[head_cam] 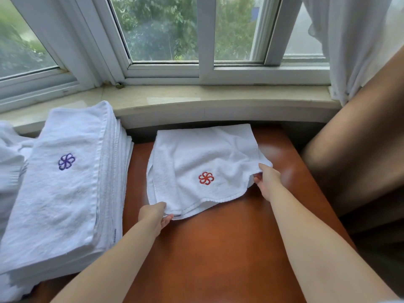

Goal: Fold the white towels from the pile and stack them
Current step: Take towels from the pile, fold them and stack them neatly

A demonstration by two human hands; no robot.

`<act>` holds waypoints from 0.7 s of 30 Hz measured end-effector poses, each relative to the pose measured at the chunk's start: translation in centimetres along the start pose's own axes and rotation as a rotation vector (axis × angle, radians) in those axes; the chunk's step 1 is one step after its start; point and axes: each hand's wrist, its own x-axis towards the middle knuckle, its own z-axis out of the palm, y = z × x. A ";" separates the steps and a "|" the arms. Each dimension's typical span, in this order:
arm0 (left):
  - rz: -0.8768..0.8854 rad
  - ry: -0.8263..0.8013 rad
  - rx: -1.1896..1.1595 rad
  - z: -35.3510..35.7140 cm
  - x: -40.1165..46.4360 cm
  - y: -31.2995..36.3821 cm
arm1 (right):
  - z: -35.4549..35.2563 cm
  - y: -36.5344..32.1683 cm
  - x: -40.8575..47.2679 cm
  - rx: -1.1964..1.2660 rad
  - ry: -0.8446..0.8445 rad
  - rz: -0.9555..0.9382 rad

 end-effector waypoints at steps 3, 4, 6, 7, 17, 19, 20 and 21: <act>0.096 -0.003 -0.021 -0.3 -0.7 1.4 | 0.3 -0.7 -1.4 -0.164 0.212 -0.262; 0.146 0.018 -0.014 -0.5 -1.0 2.2 | 0.5 -1.0 -2.2 -0.198 0.263 -0.320; 0.286 0.078 0.061 -1.0 -1.6 3.8 | 0.8 -1.9 -4.0 -0.225 0.316 -0.415; 0.347 0.121 0.086 -1.4 -2.2 4.7 | 0.9 -2.4 -5.1 -0.234 0.336 -0.454; 0.272 0.282 0.029 -5.2 -4.3 -1.1 | -5.0 4.7 -14.5 -0.160 0.785 -0.245; 0.144 0.191 -0.011 -5.5 -3.5 -3.3 | -6.4 7.3 -13.8 -0.202 0.698 -0.193; 0.114 0.161 -0.026 -5.7 -3.2 -3.8 | -6.7 8.1 -13.5 -0.241 0.644 -0.169; 0.105 0.145 -0.035 -5.9 -2.9 -4.1 | -7.0 8.6 -13.1 -0.276 0.602 -0.150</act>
